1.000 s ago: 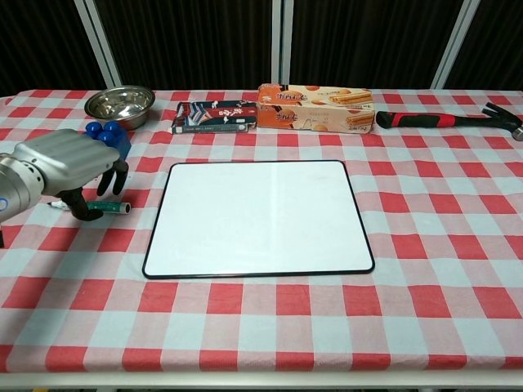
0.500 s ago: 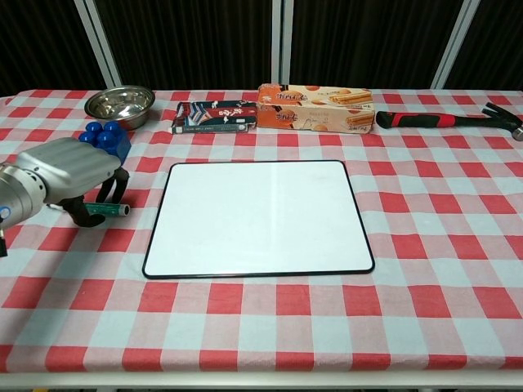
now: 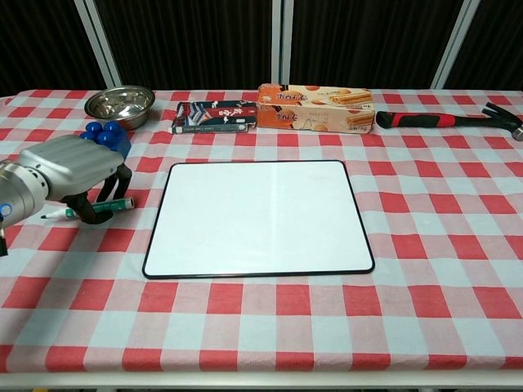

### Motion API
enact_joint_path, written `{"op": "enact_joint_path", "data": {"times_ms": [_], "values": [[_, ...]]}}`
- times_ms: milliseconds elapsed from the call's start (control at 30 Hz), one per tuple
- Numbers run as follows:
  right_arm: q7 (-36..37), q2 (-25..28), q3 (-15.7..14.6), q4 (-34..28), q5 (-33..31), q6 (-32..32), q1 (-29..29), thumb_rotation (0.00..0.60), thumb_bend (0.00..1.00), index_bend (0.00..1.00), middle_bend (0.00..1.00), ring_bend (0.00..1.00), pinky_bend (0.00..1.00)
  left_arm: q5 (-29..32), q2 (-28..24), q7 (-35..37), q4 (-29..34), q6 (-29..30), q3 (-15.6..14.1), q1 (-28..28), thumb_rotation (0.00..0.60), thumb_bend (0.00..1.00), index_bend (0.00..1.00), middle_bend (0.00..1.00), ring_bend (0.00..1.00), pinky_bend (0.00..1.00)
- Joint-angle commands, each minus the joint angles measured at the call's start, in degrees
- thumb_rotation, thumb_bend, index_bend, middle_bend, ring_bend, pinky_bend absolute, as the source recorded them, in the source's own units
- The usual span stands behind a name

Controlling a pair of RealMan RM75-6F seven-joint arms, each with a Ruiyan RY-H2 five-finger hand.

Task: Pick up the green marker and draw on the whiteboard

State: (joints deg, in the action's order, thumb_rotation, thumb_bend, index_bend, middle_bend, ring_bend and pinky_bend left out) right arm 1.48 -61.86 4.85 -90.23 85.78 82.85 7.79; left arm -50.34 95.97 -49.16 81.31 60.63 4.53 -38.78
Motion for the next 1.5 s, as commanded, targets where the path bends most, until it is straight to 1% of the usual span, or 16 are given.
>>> {"op": "enact_joint_path", "data": {"times_ms": [33,167,200,267,333,367,467,600,667,800,900,1067,1267,1500], "values": [[-0.08,0.06,-0.02,-0.08,0.07,0.14,-0.07,0.600,0.15,0.00,0.02,0.00,0.00,-3.76,-1.29,4.67,0.88,0.35,0.28,0.40,0.600,0.41,0.57,0.60,0.75,0.98],[-0.26,0.22,-0.02,-0.29,0.23,0.52,-0.24,0.600,0.15,0.00,0.02,0.00,0.00,-8.42,-4.04,14.80,3.37,-2.25,2.28,0.08,0.600,0.41,0.57,0.61,0.75,0.98],[-0.33,0.30,-0.05,-0.38,0.29,0.58,-0.27,0.600,0.15,0.00,0.02,0.00,0.00,-10.38,-4.56,18.58,3.83,-3.26,2.87,-0.16,0.600,0.41,0.57,0.61,0.75,0.98],[-0.49,0.41,-0.11,-0.56,0.41,0.62,-0.31,0.600,0.15,0.00,0.02,0.00,0.00,-14.05,-4.99,25.22,3.80,-5.32,3.53,-0.82,0.600,0.41,0.57,0.60,0.75,0.98],[-0.62,0.48,-0.19,-0.78,0.65,0.68,-0.31,0.600,0.15,0.00,0.02,0.00,0.00,-18.39,-4.41,32.83,2.35,-7.23,4.14,-1.83,0.600,0.42,0.57,0.60,0.74,0.98],[-0.62,0.47,-0.26,-0.85,0.83,0.73,-0.31,0.600,0.15,0.00,0.02,0.00,0.00,-20.82,-3.56,36.72,0.69,-7.68,4.35,-2.40,0.600,0.43,0.57,0.60,0.74,0.98],[-0.41,0.48,-0.39,-0.95,0.87,0.66,-0.38,0.600,0.15,0.00,0.02,0.00,0.00,-27.18,-0.56,45.46,-5.12,-7.44,4.19,-4.06,0.600,0.43,0.57,0.60,0.73,0.98],[-0.50,0.60,-0.49,-1.15,0.96,0.71,-0.47,0.600,0.15,0.00,0.02,0.00,0.00,-32.66,3.19,55.08,-12.65,-6.49,3.54,-5.96,0.600,0.43,0.57,0.60,0.72,0.97],[-0.62,0.65,-0.53,-1.29,1.05,0.70,-0.47,0.600,0.15,0.00,0.02,0.00,0.00,-34.47,4.86,58.15,-16.33,-5.95,3.33,-6.97,0.600,0.43,0.57,0.60,0.72,0.97],[-0.77,0.52,-0.59,-1.44,0.99,0.32,-0.33,0.600,0.15,0.00,0.02,0.00,0.00,-36.26,7.14,62.12,-21.03,-6.00,2.70,-8.45,0.600,0.43,0.57,0.60,0.72,0.96],[-0.85,0.37,-0.56,-1.44,0.87,0.17,-0.26,0.600,0.15,0.00,0.02,0.00,0.00,-36.84,8.78,63.74,-24.39,-6.11,2.21,-9.11,0.600,0.43,0.57,0.60,0.72,0.96],[-0.79,0.27,-0.59,-1.37,0.82,-0.08,-0.17,0.600,0.15,0.00,0.02,0.00,0.00,-37.43,10.95,65.43,-28.05,-5.47,1.71,-9.67,0.600,0.43,0.57,0.60,0.72,0.96],[-0.52,0.31,-0.62,-1.23,0.69,-0.12,-0.24,0.600,0.15,0.00,0.02,0.00,0.00,-37.36,12.20,67.02,-30.76,-5.46,1.20,-9.83,0.600,0.43,0.57,0.60,0.72,0.96],[-0.12,0.25,-0.76,-0.89,0.69,-0.08,-0.39,0.600,0.15,0.00,0.02,0.00,0.00,-36.60,14.59,68.99,-32.99,-5.74,1.74,-10.55,0.600,0.43,0.57,0.60,0.72,0.96]]}}
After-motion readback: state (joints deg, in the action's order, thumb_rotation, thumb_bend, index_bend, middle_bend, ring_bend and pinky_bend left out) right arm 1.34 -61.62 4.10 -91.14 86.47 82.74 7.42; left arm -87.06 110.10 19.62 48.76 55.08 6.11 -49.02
